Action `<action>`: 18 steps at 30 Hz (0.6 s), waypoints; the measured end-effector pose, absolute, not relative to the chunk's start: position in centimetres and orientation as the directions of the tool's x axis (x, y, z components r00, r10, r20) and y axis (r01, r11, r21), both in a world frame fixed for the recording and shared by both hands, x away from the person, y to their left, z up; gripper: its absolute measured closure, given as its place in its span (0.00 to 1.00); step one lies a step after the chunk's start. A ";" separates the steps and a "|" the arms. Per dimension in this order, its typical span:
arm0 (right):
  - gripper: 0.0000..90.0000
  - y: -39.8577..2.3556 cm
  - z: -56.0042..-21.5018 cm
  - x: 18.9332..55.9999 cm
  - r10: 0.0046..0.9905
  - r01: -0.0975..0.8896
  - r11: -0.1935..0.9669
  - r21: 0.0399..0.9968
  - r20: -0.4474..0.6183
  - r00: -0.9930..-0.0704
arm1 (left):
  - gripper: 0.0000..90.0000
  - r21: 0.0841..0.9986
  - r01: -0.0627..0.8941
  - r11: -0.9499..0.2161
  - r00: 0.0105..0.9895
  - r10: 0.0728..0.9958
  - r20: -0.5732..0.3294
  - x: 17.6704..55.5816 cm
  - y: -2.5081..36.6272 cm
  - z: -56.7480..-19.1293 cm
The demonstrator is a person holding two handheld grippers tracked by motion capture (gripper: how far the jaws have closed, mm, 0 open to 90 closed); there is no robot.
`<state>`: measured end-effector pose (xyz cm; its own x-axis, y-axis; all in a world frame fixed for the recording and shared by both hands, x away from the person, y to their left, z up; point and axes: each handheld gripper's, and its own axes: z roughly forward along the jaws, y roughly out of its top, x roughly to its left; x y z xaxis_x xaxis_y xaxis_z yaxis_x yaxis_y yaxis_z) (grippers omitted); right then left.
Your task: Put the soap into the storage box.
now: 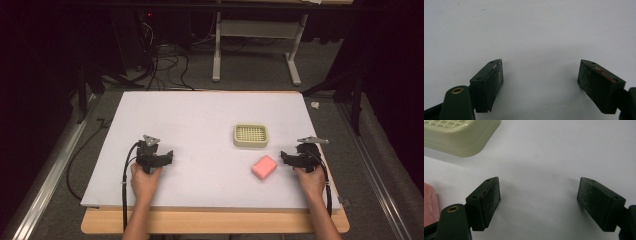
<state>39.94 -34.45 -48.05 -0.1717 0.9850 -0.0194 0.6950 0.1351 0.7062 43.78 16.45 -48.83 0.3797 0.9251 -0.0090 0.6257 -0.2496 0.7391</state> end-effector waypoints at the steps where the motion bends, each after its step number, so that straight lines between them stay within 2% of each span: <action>1: 0.22 -34.5 -48.0 39.9 0.986 0.690 0.131 0.712 -0.017 -0.169 | 0.24 0.739 0.626 -0.249 0.380 0.925 -0.009 43.8 16.4 -48.8; 10: 0.22 -35.0 -47.0 38.6 0.982 0.636 0.083 0.767 0.045 -0.183 | 0.24 0.739 0.626 -0.249 0.379 0.925 -0.009 43.8 16.4 -48.8; 18: 0.18 -34.4 -46.0 36.9 0.960 0.584 0.095 0.806 0.082 -0.268 | 0.24 0.739 0.626 -0.249 0.380 0.925 -0.009 43.8 16.4 -48.8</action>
